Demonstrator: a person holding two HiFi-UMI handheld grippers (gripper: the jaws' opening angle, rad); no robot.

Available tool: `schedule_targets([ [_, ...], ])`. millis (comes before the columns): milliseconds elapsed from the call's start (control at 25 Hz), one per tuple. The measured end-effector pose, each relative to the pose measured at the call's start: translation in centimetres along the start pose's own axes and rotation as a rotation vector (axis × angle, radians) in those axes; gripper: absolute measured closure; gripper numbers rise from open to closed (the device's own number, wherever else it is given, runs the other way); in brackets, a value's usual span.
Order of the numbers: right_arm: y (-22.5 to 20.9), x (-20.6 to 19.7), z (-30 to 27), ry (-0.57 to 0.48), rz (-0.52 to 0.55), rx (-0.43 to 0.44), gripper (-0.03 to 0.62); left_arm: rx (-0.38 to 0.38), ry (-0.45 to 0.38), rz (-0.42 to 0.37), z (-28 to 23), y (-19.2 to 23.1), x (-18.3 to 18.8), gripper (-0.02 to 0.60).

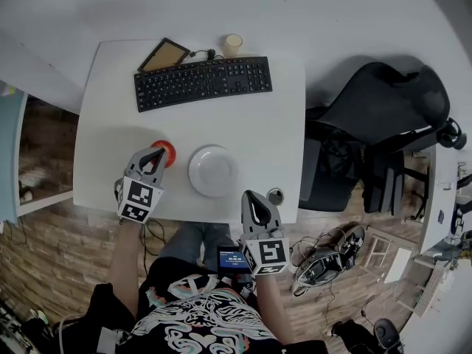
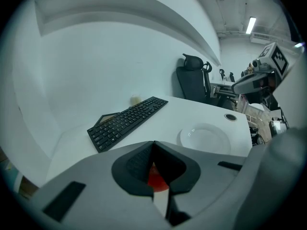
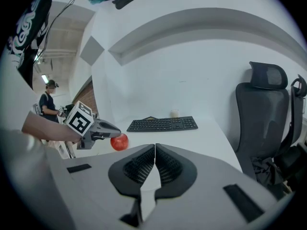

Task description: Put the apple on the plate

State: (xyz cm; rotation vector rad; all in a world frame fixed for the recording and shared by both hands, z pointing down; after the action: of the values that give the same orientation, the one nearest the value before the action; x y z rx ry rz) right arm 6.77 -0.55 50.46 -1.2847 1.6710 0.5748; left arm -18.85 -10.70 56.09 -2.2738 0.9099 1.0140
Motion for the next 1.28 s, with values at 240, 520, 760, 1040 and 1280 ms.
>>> schedule_targets([
  [240,-0.2,0.9,0.1,-0.015,0.010,0.015,0.565,0.016,-0.017,-0.002,1.1,0.7,1.3,0.566],
  [520,-0.2,2.6,0.1,-0.049,0.018,0.052,0.565,0.057,-0.040,-0.004,2.8,1.0,3.6,0.566],
  [760,-0.1,4.5,0.2,-0.093,0.019,0.093,0.565,0.089,-0.067,-0.001,4.7,1.1,5.4,0.566],
  [1040,-0.3,6.4,0.6,-0.144,-0.006,0.143,0.565,0.101,-0.076,-0.004,5.6,-0.4,6.6,0.566],
  [1280,-1.7,6.5,0.4,-0.141,-0.018,0.146,0.565,0.066,-0.081,-0.021,4.4,-2.4,7.5,0.566],
])
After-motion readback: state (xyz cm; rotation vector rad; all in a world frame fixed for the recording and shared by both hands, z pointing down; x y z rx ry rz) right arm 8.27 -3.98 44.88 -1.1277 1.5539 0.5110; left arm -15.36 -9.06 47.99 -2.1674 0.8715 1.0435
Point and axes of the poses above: the fingertips, and each gripper's own axes: z backward along the fingers, y to its left, x out of its top, the point moved 6 cm from there along z, backward along the fingers, and after that the axes turned 3 degrees about -z, right-handed, at the moved point
